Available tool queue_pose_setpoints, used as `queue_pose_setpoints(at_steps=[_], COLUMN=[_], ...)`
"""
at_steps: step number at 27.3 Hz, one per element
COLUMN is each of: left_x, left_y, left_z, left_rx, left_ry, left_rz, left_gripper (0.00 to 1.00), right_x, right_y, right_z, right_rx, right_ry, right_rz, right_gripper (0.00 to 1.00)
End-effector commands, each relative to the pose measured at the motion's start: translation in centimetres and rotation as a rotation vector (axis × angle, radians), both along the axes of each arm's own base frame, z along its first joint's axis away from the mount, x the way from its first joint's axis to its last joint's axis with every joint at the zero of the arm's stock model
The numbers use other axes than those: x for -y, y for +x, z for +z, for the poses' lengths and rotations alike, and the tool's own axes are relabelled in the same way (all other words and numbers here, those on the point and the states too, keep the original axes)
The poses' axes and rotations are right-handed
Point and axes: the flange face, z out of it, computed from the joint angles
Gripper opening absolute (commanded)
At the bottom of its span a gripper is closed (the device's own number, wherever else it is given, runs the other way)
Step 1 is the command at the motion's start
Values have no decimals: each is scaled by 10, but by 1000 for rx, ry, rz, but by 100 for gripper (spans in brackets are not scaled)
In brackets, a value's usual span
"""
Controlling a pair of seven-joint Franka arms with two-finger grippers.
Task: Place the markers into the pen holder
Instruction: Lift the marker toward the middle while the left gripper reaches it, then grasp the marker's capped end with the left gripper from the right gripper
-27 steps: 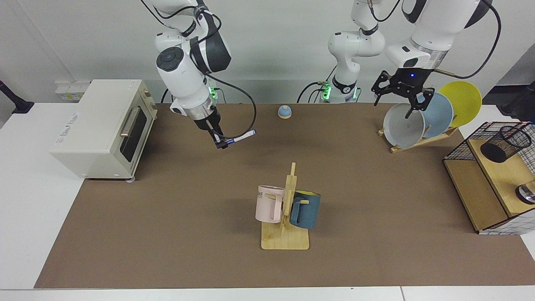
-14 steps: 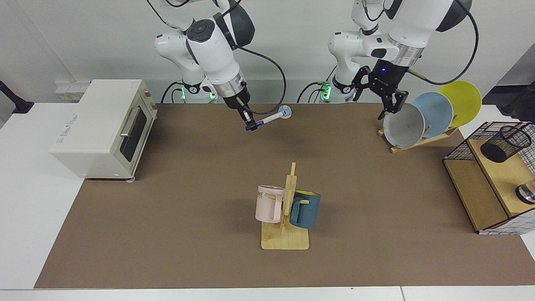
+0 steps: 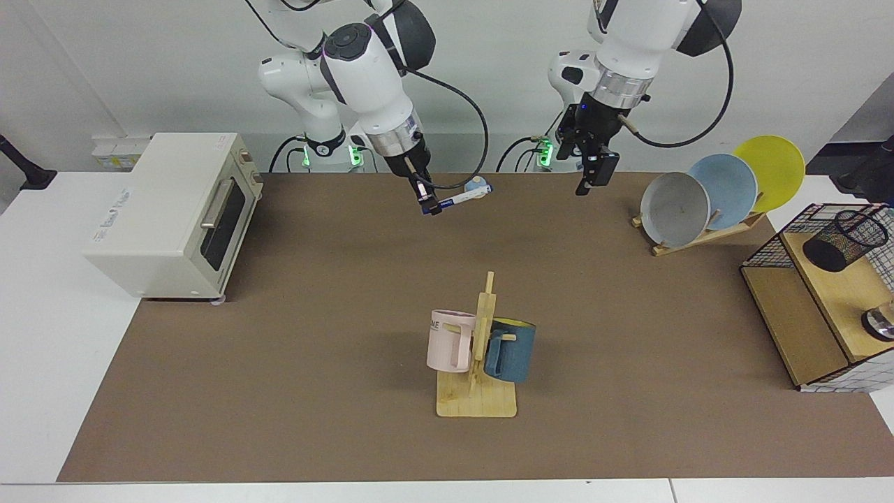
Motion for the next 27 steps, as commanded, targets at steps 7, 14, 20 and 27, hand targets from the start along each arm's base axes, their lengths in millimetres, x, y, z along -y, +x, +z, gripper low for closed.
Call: queue_pose_setpoints(at_steps=[7,14,20,27], left_x=[50,64,67,76], left_y=[-29,-33,-34,-39], left_z=[-37,-50,-56,-58], left_rx=[-38,-31,-35,-39], left_ry=[-56,-60,-62,-62], left_rz=[-66,-64,-35,-15], left_gripper=[100,100,98,78], right_x=[-30,-40,-42,-43], right_y=[0,-5,-6,-6], right_z=[0,4,6,6], right_rx=[-9,-5,-12,-15], right_ry=[37,40,47,53], right_rz=[-98,-92,-104,-108], right_gripper=[0,0,0,0])
